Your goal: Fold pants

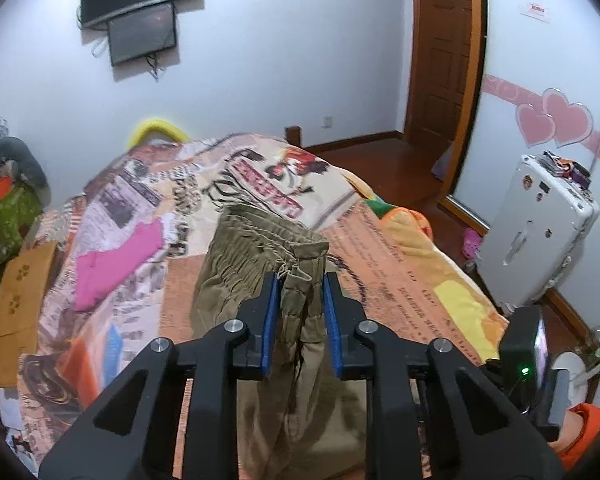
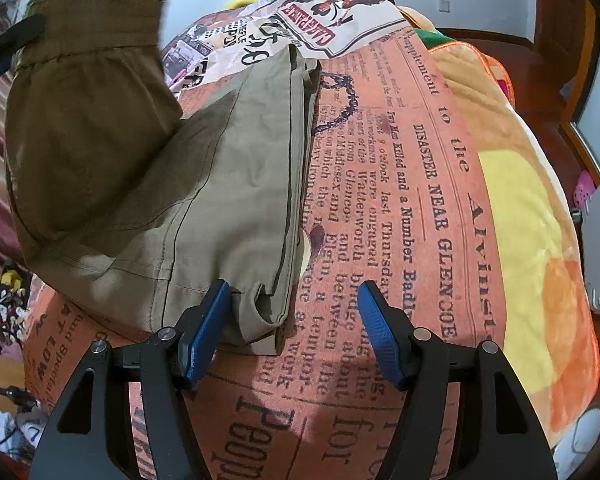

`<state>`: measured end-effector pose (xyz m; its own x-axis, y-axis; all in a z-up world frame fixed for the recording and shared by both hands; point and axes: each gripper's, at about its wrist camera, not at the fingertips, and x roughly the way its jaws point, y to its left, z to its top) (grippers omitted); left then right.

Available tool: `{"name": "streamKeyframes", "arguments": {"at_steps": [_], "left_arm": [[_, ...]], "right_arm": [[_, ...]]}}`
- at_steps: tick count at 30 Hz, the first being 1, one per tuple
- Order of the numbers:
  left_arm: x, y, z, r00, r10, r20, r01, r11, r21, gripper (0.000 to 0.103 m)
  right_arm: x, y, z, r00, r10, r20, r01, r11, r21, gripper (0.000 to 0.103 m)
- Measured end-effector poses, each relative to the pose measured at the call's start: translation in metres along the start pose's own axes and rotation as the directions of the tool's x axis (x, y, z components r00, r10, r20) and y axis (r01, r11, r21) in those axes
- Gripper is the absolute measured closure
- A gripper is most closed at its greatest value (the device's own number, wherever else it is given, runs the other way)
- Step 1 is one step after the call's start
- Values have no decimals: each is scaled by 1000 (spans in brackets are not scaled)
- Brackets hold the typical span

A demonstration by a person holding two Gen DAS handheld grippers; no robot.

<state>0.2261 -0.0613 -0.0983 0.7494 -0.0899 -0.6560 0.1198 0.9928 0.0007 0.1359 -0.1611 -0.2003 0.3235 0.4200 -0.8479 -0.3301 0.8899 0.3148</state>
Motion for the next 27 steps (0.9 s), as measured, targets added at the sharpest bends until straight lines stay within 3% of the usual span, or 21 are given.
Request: {"name": "streamKeyframes", "arguments": {"at_steps": [10, 21, 27], "left_arm": [[28, -23, -6, 990, -105, -94, 106, 994, 1, 83], [49, -54, -39, 953, -204, -224, 221, 974, 54, 83], [57, -60, -52, 939, -200, -280, 224, 973, 56, 82]], "right_arm": [[0, -3, 0, 1000, 20, 6, -20, 1000, 9, 41], [1, -5, -1, 1000, 26, 9, -26, 1000, 10, 39], [1, -6, -2, 1000, 23, 8, -23, 1000, 9, 39]]}}
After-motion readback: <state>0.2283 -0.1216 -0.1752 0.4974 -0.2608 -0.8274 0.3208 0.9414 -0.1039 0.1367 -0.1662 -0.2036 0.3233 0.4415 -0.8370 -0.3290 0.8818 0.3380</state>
